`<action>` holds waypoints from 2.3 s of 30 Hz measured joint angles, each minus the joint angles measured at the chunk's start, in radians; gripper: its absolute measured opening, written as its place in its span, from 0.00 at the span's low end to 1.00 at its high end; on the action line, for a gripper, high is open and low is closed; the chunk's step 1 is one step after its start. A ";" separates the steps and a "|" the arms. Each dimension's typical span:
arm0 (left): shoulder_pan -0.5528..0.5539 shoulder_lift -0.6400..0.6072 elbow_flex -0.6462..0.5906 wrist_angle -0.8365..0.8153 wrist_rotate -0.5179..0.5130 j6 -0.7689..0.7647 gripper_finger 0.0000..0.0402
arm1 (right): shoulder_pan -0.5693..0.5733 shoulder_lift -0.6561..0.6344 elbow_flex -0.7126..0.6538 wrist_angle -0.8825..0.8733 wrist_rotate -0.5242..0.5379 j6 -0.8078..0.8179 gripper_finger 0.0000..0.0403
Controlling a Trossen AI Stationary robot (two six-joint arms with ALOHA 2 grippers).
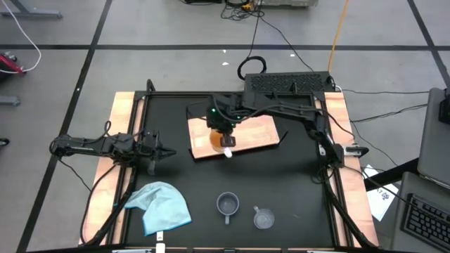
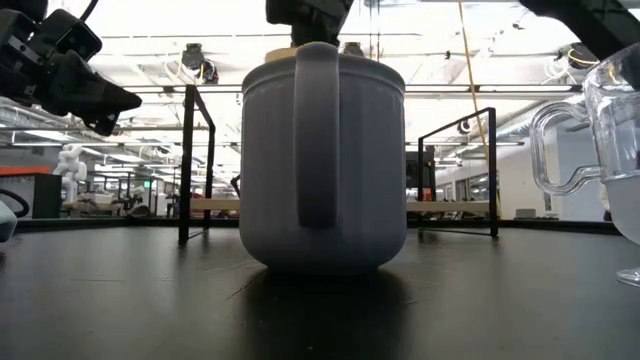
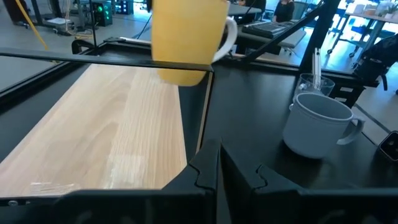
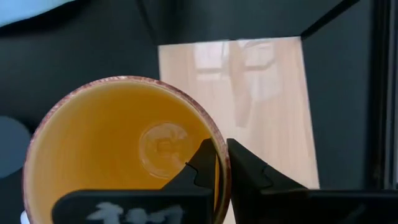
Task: Stack small to large cups/mugs on shelf
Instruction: Put the yellow mug on the shelf
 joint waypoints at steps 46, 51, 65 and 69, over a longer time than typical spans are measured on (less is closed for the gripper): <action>0.000 0.000 0.000 -0.040 -0.019 0.024 0.05 | -0.097 0.061 -0.132 0.255 -0.052 0.097 0.02; 0.000 0.000 0.000 -0.040 -0.019 0.023 0.05 | -0.094 0.061 -0.132 0.283 -0.095 0.110 0.02; 0.000 0.000 0.000 -0.040 -0.018 0.024 0.05 | -0.090 0.084 -0.132 0.262 -0.096 0.126 0.02; 0.000 0.000 0.000 -0.041 -0.018 0.023 0.05 | -0.090 0.088 -0.134 0.252 -0.094 0.126 0.02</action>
